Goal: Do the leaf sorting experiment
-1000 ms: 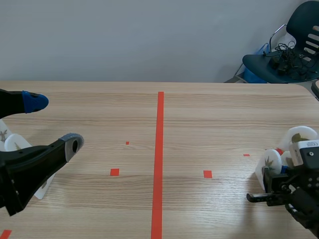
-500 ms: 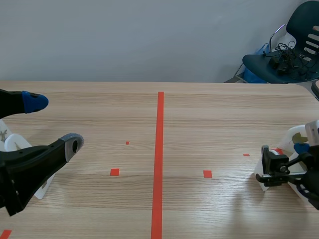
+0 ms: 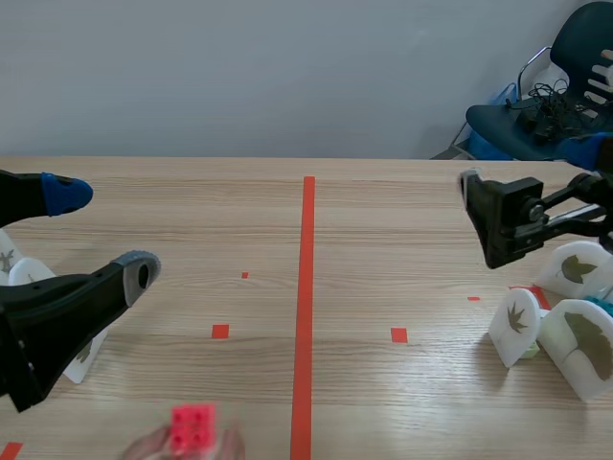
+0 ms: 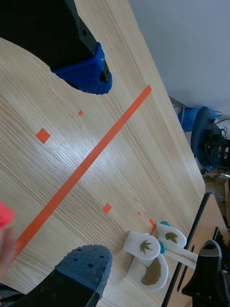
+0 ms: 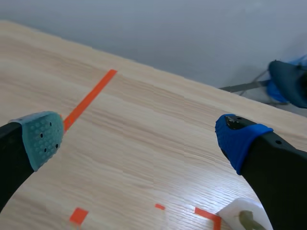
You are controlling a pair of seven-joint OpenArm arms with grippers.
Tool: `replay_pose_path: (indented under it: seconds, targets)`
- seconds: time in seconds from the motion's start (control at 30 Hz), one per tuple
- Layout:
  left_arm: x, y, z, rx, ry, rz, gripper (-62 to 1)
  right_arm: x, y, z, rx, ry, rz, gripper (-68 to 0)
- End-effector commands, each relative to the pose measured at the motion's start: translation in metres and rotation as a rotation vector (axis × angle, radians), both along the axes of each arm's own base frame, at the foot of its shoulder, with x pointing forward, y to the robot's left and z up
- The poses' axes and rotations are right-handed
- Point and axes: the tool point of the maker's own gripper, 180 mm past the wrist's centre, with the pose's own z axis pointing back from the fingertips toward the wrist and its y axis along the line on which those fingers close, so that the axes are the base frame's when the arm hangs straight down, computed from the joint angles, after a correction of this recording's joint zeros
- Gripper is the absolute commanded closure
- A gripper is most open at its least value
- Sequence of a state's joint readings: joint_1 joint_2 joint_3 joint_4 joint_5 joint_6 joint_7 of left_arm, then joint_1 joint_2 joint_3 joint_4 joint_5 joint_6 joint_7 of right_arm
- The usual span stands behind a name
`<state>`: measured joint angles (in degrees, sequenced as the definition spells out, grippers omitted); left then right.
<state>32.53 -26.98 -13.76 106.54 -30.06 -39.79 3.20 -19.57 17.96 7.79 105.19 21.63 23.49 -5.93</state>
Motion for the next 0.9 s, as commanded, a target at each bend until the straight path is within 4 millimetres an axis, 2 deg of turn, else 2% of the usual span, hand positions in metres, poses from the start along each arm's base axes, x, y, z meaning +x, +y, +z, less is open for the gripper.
replay_pose_path:
  seconds: [0.0,0.2,0.37,0.87]
  targets:
    - [0.001,-0.003,0.011,-0.024,-0.03,-0.006,-62.3,-0.005,-0.001,0.001,0.007,0.013,0.0,-67.9]
    - [0.001,-0.003,0.011,-0.023,-0.03,-0.006,-62.3,-0.034,0.026,0.016,-0.028,0.043,0.108,-67.9]
    - [0.001,-0.003,0.011,-0.023,-0.03,-0.006,-62.3,-0.056,0.041,0.019,-0.048,0.071,0.158,-67.9]
    - [-0.001,-0.006,0.008,-0.02,-0.021,-0.016,-62.3,-0.058,0.042,0.017,-0.048,0.081,0.16,-67.9]
